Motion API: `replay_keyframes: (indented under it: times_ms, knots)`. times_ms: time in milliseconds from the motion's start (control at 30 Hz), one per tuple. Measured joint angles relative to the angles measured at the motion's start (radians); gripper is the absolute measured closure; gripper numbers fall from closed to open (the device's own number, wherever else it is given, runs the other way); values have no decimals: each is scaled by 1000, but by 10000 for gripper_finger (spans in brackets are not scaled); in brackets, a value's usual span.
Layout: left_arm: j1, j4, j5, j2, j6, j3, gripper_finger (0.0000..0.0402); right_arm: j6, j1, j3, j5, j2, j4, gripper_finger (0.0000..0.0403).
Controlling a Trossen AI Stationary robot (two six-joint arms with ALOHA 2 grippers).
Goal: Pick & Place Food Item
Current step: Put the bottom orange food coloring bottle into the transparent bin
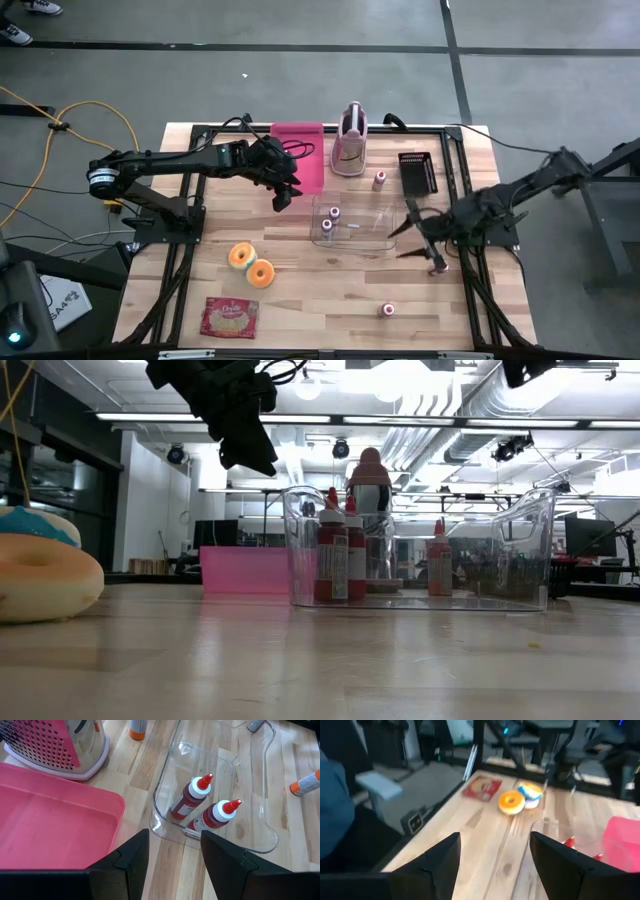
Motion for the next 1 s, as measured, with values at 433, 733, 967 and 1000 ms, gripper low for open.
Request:
replay_keyframes:
  times_ms: [433, 733, 967, 1000]
  knots:
    - [0, 6, 0, 0, 0, 0, 228, 37, 229, 173, 167, 374, -94, 176]
    - [0, 5, 0, 0, 0, 0, 228, 149, 330, 190, 173, 448, -97, 176]
    - [0, 5, 0, 0, 0, 0, 228, 233, 406, 190, 223, 467, -146, 176]
    - [0, 6, 0, 0, 0, 0, 228, 238, 411, 190, 223, 477, -145, 176]
